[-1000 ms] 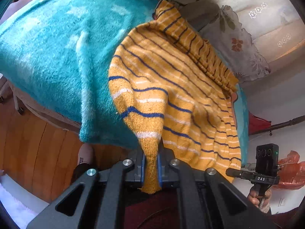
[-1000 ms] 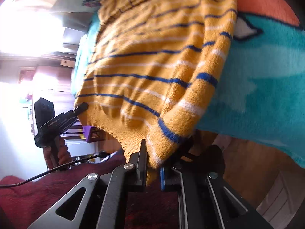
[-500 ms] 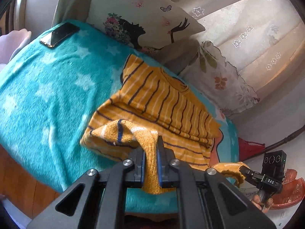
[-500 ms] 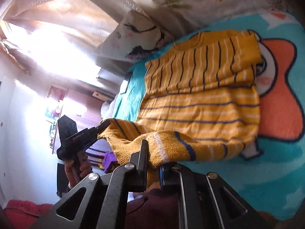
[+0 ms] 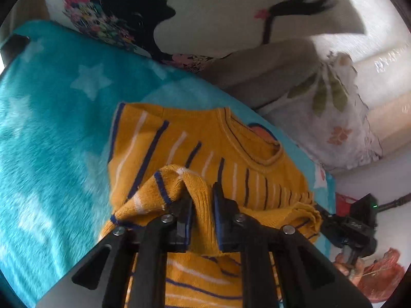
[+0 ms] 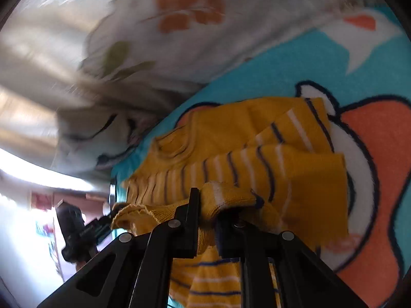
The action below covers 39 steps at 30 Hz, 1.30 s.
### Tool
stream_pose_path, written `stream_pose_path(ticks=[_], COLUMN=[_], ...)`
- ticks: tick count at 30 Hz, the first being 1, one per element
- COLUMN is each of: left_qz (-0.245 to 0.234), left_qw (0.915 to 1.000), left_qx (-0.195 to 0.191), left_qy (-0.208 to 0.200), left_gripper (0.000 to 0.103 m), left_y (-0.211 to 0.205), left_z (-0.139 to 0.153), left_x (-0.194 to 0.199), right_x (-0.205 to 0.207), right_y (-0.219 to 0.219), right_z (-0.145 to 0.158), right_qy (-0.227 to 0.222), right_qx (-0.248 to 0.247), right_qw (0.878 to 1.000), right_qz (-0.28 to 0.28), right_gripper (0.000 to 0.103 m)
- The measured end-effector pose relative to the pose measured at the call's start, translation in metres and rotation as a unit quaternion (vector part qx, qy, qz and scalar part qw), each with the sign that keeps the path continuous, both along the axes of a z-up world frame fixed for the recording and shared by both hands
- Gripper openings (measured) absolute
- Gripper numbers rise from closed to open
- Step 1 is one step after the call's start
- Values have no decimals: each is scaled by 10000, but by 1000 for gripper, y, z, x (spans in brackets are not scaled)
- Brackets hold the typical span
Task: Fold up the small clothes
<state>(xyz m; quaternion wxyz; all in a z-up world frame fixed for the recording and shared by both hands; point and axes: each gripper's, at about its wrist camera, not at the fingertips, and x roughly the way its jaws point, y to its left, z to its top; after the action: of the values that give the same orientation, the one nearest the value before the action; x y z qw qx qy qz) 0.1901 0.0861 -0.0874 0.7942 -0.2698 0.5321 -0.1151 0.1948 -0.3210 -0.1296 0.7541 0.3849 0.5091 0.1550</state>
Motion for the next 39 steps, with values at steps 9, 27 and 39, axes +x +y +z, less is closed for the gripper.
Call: stream_pose_path(ticks=[9,27,39], left_qz=[291,-309,54], left_qw=[9972,9921,9909], left_qx=[-646,1218,1337], left_qy=[-219,46,110], left_gripper=[73,73,73], left_y=[27,18,62], left_z=[11,-19,-14], left_x=[21,27,9], right_x=[24,4,44], right_y=[-29,19,23], right_z=[-35,26,18], right_qy=[399,-108,-6], right_qx=[1001,-339,-1432], right_qw=[9910,9990,9891], right_qz=[-792,-253,-345], right_gripper=[22,51,43])
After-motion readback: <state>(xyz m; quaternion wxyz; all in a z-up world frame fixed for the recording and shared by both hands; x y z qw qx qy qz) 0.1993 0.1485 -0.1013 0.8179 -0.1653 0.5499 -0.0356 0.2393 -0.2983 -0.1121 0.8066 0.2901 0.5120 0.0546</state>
